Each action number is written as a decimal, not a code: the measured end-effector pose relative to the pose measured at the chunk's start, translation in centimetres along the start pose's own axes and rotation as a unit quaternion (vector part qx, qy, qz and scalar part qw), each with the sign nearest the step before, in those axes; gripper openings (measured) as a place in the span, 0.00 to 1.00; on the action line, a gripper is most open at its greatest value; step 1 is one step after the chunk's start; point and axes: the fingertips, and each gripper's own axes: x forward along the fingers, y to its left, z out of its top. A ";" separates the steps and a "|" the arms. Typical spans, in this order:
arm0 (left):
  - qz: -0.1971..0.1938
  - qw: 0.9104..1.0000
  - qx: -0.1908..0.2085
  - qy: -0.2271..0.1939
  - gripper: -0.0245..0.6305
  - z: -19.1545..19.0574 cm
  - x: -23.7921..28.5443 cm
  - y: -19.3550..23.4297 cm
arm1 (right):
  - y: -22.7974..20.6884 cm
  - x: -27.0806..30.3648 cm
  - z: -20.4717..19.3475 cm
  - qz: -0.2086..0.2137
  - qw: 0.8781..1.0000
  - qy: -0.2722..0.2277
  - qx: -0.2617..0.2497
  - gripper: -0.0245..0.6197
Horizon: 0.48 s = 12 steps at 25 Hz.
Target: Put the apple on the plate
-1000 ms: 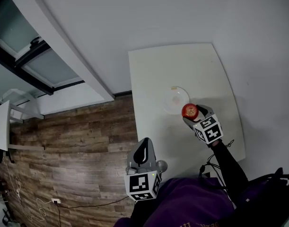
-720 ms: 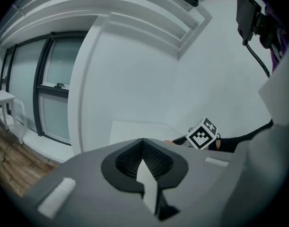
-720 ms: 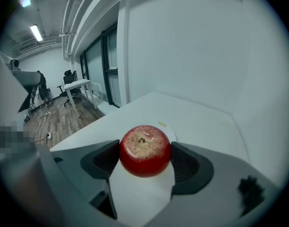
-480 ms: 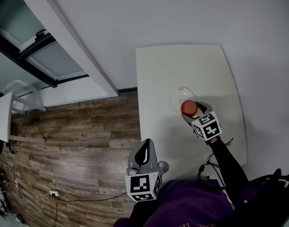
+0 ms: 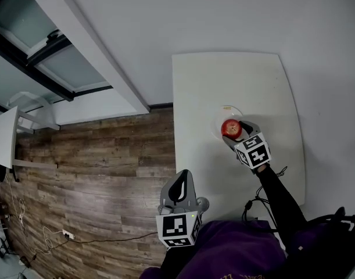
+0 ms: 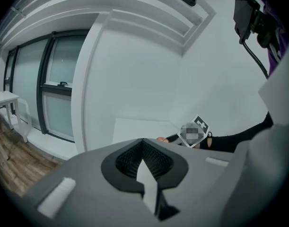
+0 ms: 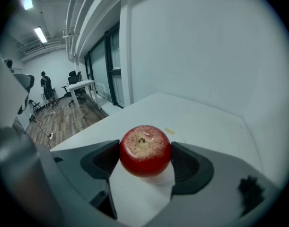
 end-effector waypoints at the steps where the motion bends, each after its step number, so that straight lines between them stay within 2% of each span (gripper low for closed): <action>1: -0.001 1.000 0.000 0.001 0.05 -0.1 0.1 -0.1 | 0.0 0.2 0.0 0.000 1.000 0.000 0.000 0.56; 12: 0.001 1.000 0.003 0.007 0.05 -0.2 0.2 0.1 | 0.0 1.4 0.2 0.008 1.000 0.002 0.000 0.56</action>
